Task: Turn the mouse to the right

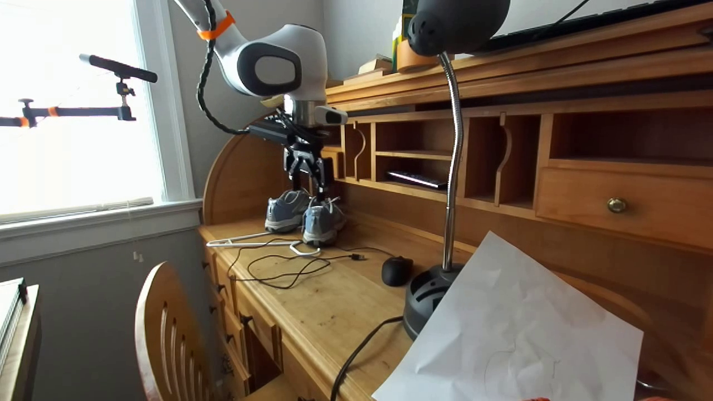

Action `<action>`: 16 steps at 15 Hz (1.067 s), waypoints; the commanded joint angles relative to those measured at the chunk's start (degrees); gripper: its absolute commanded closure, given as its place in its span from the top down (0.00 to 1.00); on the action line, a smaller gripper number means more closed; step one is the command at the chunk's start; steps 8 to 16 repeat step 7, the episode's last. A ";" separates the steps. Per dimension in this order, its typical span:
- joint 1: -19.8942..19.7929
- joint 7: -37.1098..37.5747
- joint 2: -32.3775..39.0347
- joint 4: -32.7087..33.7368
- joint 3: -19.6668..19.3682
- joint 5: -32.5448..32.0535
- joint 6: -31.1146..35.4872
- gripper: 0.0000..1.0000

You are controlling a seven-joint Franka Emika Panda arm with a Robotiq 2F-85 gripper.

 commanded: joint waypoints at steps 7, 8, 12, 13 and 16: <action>4.72 1.51 -6.82 -1.10 -4.82 1.68 -13.33 1.00; 4.72 1.51 -6.82 -1.10 -4.82 1.68 -13.33 1.00; 4.72 1.51 -6.82 -1.10 -4.82 1.68 -13.33 1.00; 4.72 1.51 -6.82 -1.10 -4.82 1.68 -13.33 1.00; 4.72 1.51 -6.82 -1.10 -4.82 1.68 -13.33 1.00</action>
